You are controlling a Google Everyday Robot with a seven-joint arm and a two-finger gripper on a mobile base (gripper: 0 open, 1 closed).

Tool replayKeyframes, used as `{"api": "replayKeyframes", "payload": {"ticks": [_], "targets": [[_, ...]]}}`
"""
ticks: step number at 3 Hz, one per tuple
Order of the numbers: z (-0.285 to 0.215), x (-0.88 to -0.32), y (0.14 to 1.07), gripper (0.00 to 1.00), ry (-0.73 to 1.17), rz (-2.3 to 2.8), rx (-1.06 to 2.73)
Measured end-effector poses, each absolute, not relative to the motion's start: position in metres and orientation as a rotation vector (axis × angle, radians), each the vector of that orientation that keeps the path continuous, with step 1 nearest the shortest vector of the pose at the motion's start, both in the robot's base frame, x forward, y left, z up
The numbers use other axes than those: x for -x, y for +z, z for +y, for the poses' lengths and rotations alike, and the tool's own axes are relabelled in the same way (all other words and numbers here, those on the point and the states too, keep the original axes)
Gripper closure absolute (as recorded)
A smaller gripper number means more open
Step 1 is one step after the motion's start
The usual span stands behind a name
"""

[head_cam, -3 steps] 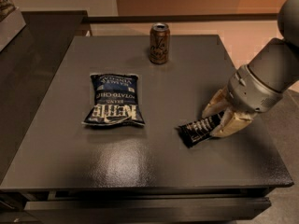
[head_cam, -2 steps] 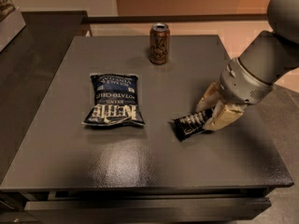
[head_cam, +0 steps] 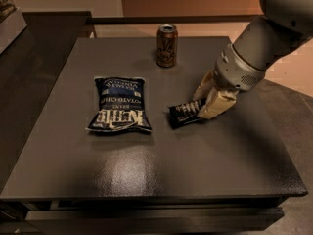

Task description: Move rxbar chocolate near blue chip bag

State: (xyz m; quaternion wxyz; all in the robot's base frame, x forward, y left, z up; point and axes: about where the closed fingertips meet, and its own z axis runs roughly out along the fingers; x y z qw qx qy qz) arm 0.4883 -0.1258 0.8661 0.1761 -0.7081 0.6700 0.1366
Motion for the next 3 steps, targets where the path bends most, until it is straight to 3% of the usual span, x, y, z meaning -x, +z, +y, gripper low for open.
{"api": "replayKeyframes", "payload": {"ticks": [2, 3], "targets": [[-0.101, -0.512, 0.86, 1.0, 0.42, 1.908, 1.959], [-0.088, -0.516, 0.856, 0.82, 0.438, 1.893, 1.949]]}}
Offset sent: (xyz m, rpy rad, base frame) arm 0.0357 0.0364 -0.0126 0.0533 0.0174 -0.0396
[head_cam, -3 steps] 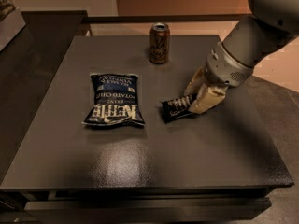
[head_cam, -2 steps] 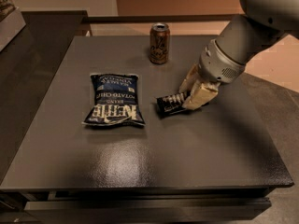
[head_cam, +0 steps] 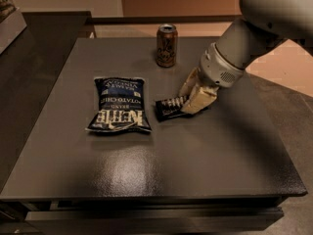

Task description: Move rxbar chocolate near blue chip bag

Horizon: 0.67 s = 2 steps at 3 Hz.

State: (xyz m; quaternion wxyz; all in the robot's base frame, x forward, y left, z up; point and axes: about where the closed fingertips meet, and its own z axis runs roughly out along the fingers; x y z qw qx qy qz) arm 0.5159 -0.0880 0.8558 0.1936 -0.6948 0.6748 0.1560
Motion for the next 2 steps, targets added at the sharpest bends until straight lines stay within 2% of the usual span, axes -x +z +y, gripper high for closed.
{"api": "replayKeyframes", "payload": {"ticks": [2], "targets": [[-0.065, -0.517, 0.845, 0.35, 0.483, 1.866, 1.948]]}}
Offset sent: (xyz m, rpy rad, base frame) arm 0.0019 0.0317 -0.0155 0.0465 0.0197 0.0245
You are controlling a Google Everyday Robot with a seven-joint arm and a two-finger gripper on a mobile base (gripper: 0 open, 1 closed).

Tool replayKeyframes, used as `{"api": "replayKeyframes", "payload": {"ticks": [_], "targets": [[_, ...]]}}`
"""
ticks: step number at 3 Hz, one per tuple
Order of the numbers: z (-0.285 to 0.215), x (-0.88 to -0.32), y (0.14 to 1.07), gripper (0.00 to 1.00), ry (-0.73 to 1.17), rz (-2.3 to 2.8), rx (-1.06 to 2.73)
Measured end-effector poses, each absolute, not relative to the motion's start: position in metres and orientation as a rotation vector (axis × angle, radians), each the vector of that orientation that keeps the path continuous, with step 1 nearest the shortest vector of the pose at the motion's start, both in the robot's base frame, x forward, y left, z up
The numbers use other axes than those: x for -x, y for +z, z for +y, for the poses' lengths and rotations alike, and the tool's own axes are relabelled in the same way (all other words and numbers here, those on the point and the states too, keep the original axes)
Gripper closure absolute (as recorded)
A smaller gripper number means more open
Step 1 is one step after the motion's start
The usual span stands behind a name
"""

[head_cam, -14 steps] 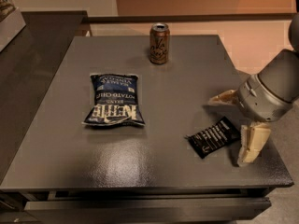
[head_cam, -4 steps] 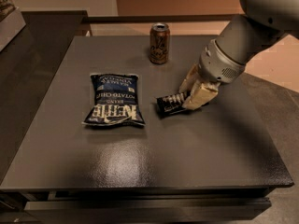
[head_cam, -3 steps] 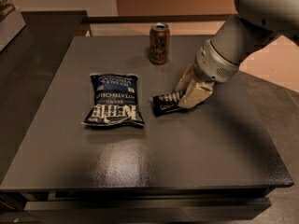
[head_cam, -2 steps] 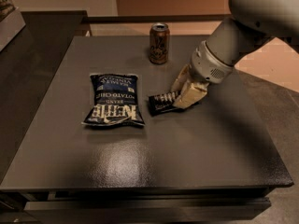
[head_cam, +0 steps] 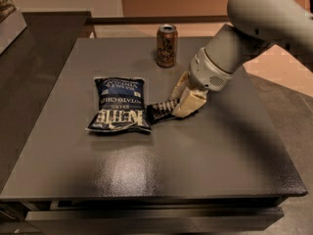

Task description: Move rxbar chocolate near blue chip bag

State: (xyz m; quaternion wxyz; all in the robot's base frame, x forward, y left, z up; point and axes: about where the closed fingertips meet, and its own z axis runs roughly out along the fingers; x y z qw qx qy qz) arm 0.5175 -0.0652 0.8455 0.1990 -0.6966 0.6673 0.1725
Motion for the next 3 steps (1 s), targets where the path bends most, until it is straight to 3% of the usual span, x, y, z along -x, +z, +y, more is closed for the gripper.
{"api": "replayKeyframes", "payload": {"ticks": [1, 2, 3], "targets": [[-0.0641, -0.5172, 0.8449, 0.13, 0.484, 1.865, 1.951], [-0.0629, -0.5169, 0.8443, 0.0, 0.485, 1.864, 1.954], [-0.0628, -0.5169, 0.8443, 0.0, 0.485, 1.864, 1.954]]}}
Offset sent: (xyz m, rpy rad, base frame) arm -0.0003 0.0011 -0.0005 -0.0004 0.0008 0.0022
